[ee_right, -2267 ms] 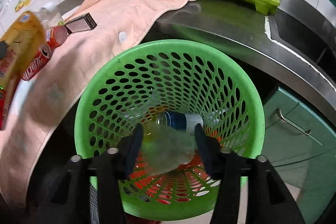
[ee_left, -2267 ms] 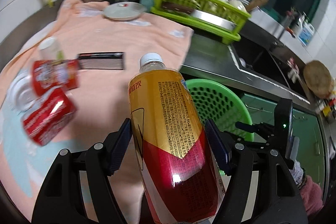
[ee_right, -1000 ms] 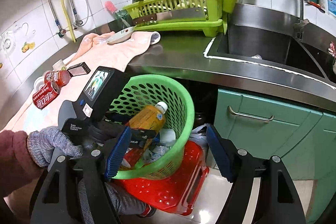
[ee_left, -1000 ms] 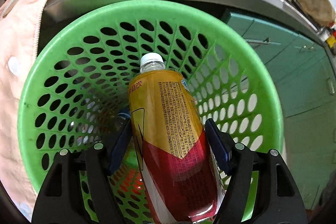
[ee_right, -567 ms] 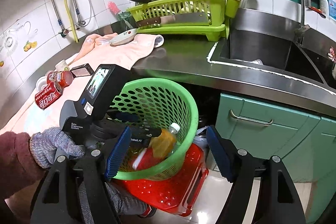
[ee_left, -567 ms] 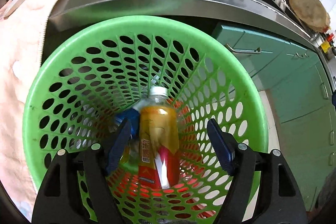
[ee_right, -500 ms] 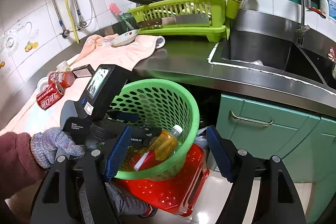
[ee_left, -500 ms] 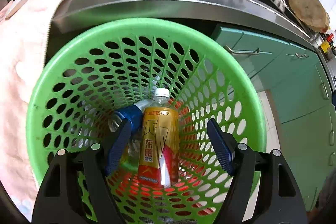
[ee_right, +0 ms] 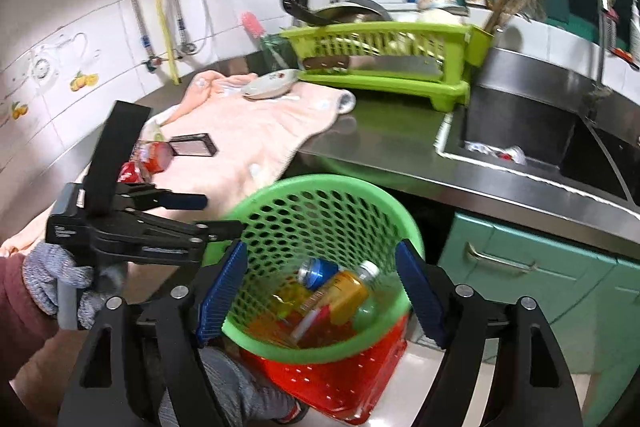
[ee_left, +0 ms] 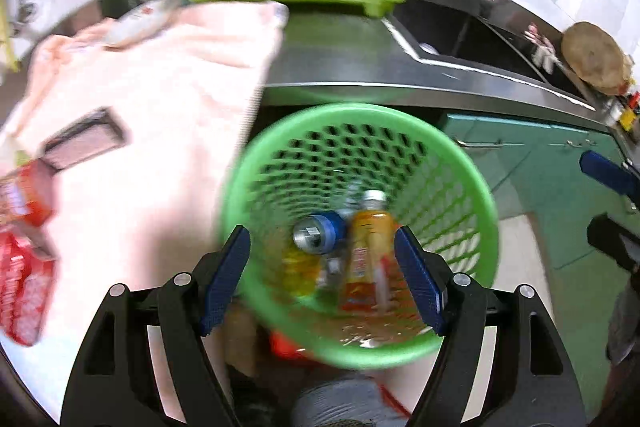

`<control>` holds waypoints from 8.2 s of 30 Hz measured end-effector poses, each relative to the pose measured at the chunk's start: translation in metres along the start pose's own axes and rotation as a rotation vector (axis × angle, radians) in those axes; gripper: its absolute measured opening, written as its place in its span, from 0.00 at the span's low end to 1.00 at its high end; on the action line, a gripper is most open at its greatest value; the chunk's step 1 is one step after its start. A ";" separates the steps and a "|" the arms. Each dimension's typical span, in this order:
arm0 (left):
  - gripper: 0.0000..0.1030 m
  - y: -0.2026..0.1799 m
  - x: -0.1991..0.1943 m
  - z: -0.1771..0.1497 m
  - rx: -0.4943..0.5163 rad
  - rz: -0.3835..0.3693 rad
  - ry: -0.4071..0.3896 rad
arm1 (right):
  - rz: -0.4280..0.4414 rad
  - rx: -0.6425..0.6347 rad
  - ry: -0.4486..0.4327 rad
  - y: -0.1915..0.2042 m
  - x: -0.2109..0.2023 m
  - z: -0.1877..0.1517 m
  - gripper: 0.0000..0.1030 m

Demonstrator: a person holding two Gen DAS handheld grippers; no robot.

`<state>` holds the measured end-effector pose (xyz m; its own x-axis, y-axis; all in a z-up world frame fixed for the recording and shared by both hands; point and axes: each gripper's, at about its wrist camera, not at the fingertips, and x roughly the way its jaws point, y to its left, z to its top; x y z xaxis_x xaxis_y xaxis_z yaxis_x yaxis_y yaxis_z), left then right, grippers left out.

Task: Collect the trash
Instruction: 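Move the left gripper back to the towel and grasp the red cola can, then lift the cola can with the left gripper while the right gripper grasps the red cup, then carry the red cup with the right gripper and drop it into the basket, then lower the cola can into the green basket and open the left gripper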

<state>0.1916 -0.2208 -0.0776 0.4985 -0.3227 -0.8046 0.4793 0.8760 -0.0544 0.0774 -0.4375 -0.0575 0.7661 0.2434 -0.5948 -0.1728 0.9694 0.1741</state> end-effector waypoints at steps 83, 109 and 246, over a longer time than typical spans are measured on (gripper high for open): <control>0.71 0.244 -0.141 -0.117 -0.250 0.327 -0.043 | 0.383 -0.822 0.170 0.282 0.227 0.107 0.80; 0.70 0.265 -0.153 -0.151 -0.348 0.335 -0.049 | 0.325 -1.299 0.220 0.377 0.325 0.099 0.73; 0.72 -0.051 0.183 0.038 -0.084 -0.105 0.250 | -0.145 0.100 0.064 -0.069 0.038 -0.016 0.80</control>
<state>0.2860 -0.3384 -0.1994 0.2506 -0.3239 -0.9123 0.4520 0.8725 -0.1857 0.1086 -0.4942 -0.1048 0.7372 0.1056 -0.6674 0.0019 0.9874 0.1584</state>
